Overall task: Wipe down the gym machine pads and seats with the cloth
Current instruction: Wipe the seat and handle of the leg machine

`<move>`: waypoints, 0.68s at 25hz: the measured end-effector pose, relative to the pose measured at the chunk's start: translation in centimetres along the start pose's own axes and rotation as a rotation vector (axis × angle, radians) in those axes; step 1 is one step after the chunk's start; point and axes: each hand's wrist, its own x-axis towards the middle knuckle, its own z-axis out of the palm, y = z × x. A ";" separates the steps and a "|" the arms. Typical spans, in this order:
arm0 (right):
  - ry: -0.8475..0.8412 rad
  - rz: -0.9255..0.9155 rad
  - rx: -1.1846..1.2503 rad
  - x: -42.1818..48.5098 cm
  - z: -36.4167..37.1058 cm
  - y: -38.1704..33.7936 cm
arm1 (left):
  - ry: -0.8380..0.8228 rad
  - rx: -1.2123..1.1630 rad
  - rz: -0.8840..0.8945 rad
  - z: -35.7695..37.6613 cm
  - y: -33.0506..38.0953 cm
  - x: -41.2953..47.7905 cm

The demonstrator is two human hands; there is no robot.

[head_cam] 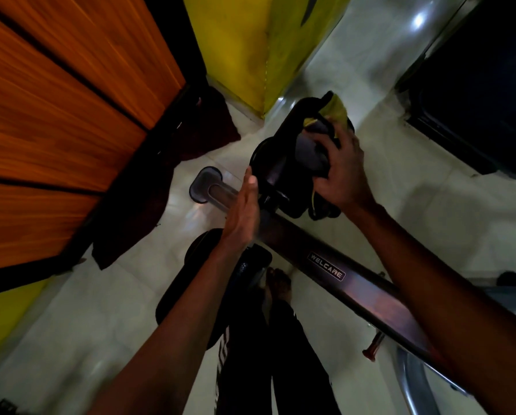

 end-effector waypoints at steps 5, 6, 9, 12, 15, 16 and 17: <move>-0.003 0.006 -0.124 -1.8 1.4 -4.0 | 0.067 0.181 -0.042 1.9 0.2 1.0; -0.059 -0.067 -0.150 -2.1 1.1 -4.1 | 0.120 0.167 -0.071 2.3 0.8 1.3; -0.074 -0.091 -0.135 -0.4 -0.3 -1.8 | 0.153 0.108 -0.162 2.3 1.6 2.6; 0.058 0.065 -0.012 1.0 -0.3 -0.2 | 0.097 0.362 -0.192 1.7 0.4 3.6; 0.105 0.172 -0.095 0.2 1.6 -3.7 | 0.141 0.304 -0.163 1.9 0.2 4.4; 0.058 0.148 -0.145 -0.3 1.8 -4.8 | 0.216 0.137 -0.136 1.6 0.4 4.6; -0.003 0.097 -0.173 -0.7 1.7 -5.1 | 0.216 0.048 -0.107 1.4 0.7 4.8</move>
